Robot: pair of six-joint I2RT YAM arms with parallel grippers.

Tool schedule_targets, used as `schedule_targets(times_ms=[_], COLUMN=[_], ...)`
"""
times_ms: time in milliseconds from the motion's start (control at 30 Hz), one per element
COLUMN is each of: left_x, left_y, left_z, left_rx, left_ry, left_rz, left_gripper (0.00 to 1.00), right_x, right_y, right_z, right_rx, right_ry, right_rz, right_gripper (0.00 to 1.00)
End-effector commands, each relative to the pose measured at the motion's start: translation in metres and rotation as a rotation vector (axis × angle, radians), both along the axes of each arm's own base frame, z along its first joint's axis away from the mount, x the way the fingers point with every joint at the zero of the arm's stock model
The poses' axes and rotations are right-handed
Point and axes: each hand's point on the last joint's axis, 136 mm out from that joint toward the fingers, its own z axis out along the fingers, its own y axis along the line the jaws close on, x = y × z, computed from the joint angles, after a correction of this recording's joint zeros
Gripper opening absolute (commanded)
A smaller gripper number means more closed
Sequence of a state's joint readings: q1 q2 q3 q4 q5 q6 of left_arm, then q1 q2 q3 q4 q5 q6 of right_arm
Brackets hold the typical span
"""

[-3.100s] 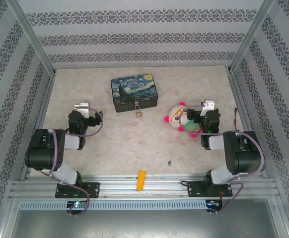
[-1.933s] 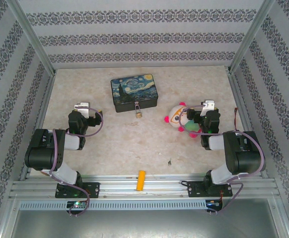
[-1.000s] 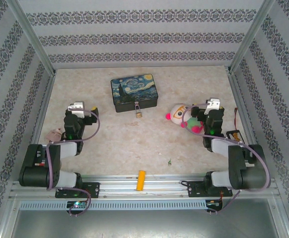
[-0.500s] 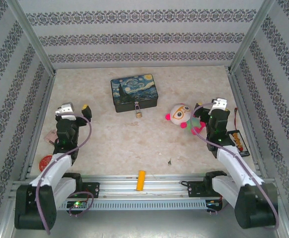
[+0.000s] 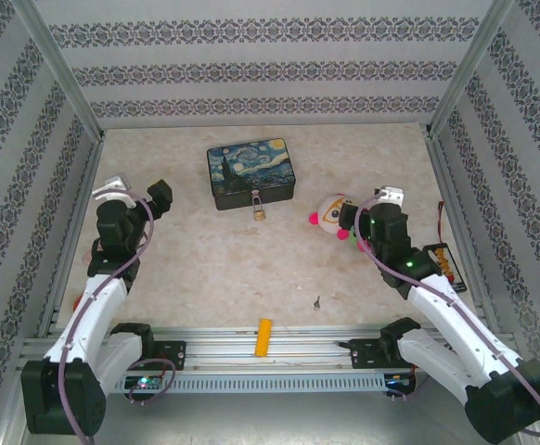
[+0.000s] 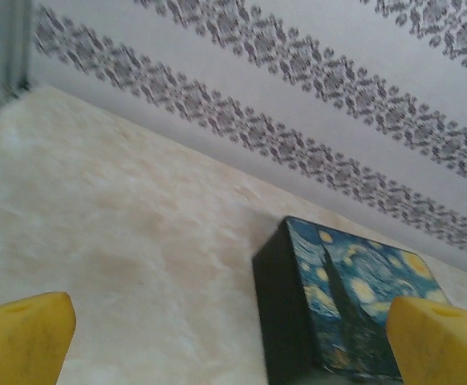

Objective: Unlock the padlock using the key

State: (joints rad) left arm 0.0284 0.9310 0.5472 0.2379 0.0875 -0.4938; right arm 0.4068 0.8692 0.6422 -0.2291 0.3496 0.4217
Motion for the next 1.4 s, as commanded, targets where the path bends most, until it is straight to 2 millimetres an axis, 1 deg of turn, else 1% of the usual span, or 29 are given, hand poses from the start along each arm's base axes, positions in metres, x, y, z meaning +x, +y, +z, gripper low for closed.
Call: schedule_targets(times_ms=[0, 167, 233, 333, 467, 567, 667, 767, 867, 900, 933, 1033, 1133, 1267, 1367], left_x=[0.007, 0.018, 0.021, 0.027, 0.043, 0.058, 0.074, 0.086, 0.095, 0.098, 0.1, 0.107, 0.112, 0.117, 0.119], left_y=[-0.023, -0.042, -0.048, -0.057, -0.073, -0.086, -0.095, -0.1, -0.101, -0.101, -0.101, -0.103, -0.109, -0.118, -0.122], left_z=[-0.012, -0.021, -0.025, -0.034, -0.046, -0.055, -0.065, -0.075, -0.084, -0.088, -0.092, -0.101, -0.109, -0.118, -0.126], left_rx=[-0.161, -0.218, -0.209, -0.191, -0.207, -0.211, -0.212, -0.211, -0.189, -0.176, -0.165, -0.152, -0.149, -0.132, -0.112], left_ry=[0.071, 0.082, 0.097, 0.132, 0.191, 0.257, 0.325, 0.361, 0.392, 0.406, 0.418, 0.447, 0.464, 0.484, 0.498], left_rz=[-0.1, -0.155, -0.164, -0.171, -0.194, -0.233, -0.254, -0.258, -0.254, -0.249, -0.244, -0.246, -0.265, -0.288, -0.293], left_gripper=[0.99, 0.99, 0.99, 0.99, 0.99, 0.99, 0.99, 0.99, 0.99, 1.0, 0.99, 0.92, 0.9, 0.82, 0.8], right_x=[-0.003, 0.004, 0.01, 0.028, 0.06, 0.089, 0.116, 0.142, 0.164, 0.17, 0.175, 0.187, 0.194, 0.201, 0.205], right_y=[0.025, 0.077, 0.093, 0.109, 0.13, 0.133, 0.14, 0.145, 0.144, 0.143, 0.142, 0.139, 0.138, 0.146, 0.152], right_z=[0.001, 0.0, 0.002, 0.006, 0.007, 0.007, 0.003, -0.006, -0.019, -0.026, -0.031, -0.049, -0.065, -0.08, -0.089], right_rx=[0.052, 0.062, 0.049, 0.057, 0.065, 0.084, 0.177, 0.249, 0.281, 0.286, 0.29, 0.293, 0.286, 0.302, 0.321], right_ry=[0.054, 0.099, 0.111, 0.135, 0.182, 0.229, 0.27, 0.312, 0.348, 0.364, 0.375, 0.414, 0.444, 0.473, 0.491], right_rz=[0.048, 0.174, 0.21, 0.231, 0.267, 0.248, 0.272, 0.301, 0.304, 0.301, 0.298, 0.286, 0.285, 0.31, 0.327], right_gripper=[0.95, 0.89, 0.89, 0.9, 0.88, 0.86, 0.82, 0.76, 0.71, 0.7, 0.69, 0.67, 0.65, 0.61, 0.57])
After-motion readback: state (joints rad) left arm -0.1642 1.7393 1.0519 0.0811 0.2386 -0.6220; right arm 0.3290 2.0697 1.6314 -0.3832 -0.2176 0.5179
